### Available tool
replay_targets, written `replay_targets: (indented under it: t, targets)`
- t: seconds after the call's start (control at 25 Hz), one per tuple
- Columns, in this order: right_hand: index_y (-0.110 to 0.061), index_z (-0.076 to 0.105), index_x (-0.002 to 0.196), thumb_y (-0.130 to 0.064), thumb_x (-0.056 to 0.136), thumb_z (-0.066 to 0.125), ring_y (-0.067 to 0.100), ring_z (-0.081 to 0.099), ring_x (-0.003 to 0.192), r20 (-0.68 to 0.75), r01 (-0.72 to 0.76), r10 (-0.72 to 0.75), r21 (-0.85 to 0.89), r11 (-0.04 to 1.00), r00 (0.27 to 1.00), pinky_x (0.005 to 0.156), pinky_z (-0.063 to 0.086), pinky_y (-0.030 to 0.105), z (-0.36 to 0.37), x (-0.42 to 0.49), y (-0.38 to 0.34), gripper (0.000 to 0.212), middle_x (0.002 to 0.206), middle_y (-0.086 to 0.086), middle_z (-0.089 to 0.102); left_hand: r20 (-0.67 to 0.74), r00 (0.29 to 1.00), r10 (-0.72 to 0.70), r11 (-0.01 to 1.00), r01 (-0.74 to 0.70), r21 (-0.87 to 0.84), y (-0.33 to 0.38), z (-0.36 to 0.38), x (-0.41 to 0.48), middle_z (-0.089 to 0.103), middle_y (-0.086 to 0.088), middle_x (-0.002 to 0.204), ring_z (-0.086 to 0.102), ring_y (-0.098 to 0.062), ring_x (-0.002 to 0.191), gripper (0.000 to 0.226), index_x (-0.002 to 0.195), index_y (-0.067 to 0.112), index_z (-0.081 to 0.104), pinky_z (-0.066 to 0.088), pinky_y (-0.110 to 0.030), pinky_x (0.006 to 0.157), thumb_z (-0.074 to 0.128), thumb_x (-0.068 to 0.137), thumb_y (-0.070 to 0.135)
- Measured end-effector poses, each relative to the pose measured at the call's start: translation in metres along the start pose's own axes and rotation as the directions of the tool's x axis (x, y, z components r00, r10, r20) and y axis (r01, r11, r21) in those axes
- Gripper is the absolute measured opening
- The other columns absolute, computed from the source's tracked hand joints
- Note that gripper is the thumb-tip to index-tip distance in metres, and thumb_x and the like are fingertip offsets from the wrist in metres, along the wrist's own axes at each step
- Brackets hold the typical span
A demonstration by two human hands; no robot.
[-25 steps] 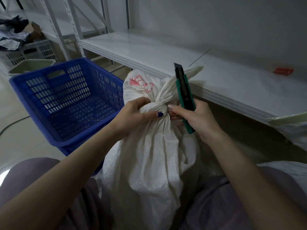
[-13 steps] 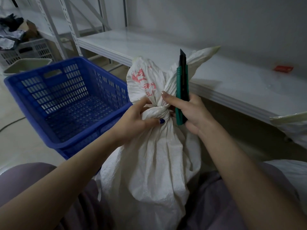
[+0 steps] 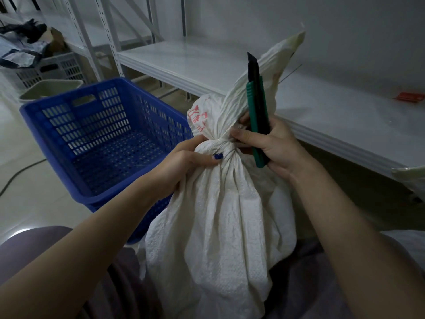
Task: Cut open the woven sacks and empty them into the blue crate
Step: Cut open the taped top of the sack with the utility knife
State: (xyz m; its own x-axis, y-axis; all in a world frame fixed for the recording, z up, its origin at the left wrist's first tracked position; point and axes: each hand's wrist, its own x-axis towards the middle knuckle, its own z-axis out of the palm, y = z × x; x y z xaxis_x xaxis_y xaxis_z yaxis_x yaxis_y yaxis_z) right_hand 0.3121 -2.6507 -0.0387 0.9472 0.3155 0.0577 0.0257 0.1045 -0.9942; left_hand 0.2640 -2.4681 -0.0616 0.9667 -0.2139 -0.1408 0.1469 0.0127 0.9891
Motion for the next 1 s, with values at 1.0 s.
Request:
replay_targets:
  t: [1.0]
  targets:
    - [-0.002, 0.067, 0.104, -0.011, 0.069, 0.083, 0.027, 0.07, 0.091, -0.401, -0.103, 0.15, 0.138, 0.985, 0.904, 0.084, 0.057, 0.043, 0.003, 0.001, 0.014, 0.039, 0.099, 0.014, 0.071, 0.185, 0.605, 0.775, 0.182, -0.493, 0.851, -0.007, 0.017, 0.035, 0.03, -0.016, 0.147, 0.03, -0.026, 0.136, 0.095, 0.141, -0.003, 0.023, 0.026, -0.036, 0.112, 0.052, 0.079, 0.063]
